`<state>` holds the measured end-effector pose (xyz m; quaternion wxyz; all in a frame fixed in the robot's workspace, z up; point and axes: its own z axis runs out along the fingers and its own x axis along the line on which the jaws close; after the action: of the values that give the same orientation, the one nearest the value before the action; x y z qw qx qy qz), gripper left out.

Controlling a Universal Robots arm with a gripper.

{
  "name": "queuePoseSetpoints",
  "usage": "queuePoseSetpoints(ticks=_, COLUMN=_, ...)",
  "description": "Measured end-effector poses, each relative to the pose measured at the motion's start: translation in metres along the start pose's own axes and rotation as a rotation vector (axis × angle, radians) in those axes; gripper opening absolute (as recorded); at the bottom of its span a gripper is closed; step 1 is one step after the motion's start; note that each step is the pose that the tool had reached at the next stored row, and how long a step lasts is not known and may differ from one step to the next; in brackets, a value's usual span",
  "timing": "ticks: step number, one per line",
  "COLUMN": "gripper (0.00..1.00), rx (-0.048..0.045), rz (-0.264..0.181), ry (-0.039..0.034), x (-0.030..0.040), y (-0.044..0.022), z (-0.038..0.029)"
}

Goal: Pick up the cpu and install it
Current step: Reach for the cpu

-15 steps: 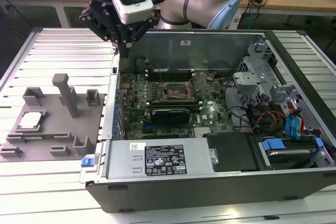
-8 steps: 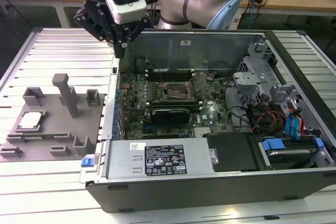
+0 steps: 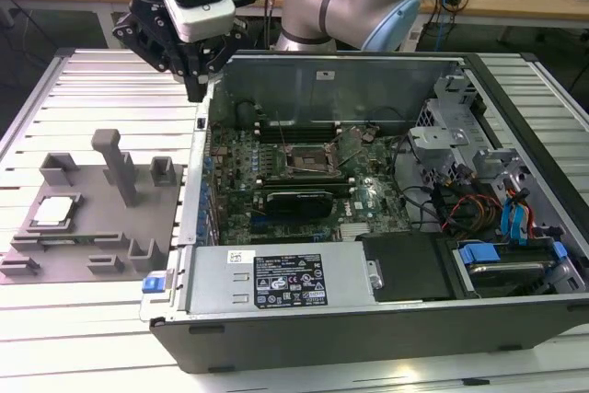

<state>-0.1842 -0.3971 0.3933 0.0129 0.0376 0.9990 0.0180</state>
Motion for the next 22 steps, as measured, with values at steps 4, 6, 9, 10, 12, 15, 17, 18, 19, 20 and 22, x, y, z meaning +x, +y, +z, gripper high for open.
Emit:
queuePoseSetpoints(ticks=4, gripper=0.11, rx=0.0001, rz=0.0, ry=-0.0001, x=0.0079, y=-0.0004, z=-0.0002)
queuePoseSetpoints(ticks=6, gripper=0.11, rx=0.0, rz=0.0, ry=-0.0002, x=0.0109, y=-0.0006, z=-0.0003)
queuePoseSetpoints(ticks=9, gripper=0.11, rx=0.0, rz=0.0, ry=-0.0003, x=0.0161, y=-0.0009, z=-0.0004)
queuePoseSetpoints(ticks=10, gripper=0.11, rx=0.0001, rz=0.0, ry=-0.0003, x=0.0177, y=-0.0009, z=-0.0005)
queuePoseSetpoints(ticks=12, gripper=0.11, rx=0.0, rz=0.0, ry=-0.0004, x=0.0213, y=-0.0011, z=-0.0006)
queuePoseSetpoints(ticks=15, gripper=0.11, rx=0.0, rz=0.0, ry=-0.0008, x=0.028, y=-0.0015, z=-0.0008)
queuePoseSetpoints(ticks=17, gripper=0.11, rx=-0.0001, rz=0.0, ry=-0.0011, x=0.0326, y=-0.0017, z=-0.0009)
queuePoseSetpoints(ticks=18, gripper=0.11, rx=0.0, rz=0.0, ry=-0.0012, x=0.0356, y=-0.0019, z=-0.001)
queuePoseSetpoints(ticks=19, gripper=0.11, rx=-0.0001, rz=0.0, ry=-0.0015, x=0.0376, y=-0.002, z=-0.001)
queuePoseSetpoints(ticks=20, gripper=0.11, rx=-0.0001, rz=0.0, ry=-0.0018, x=0.0414, y=-0.0022, z=-0.0011)
queuePoseSetpoints(ticks=22, gripper=0.11, rx=0.0, rz=0.0, ry=-0.0022, x=0.0464, y=-0.0025, z=-0.0013)
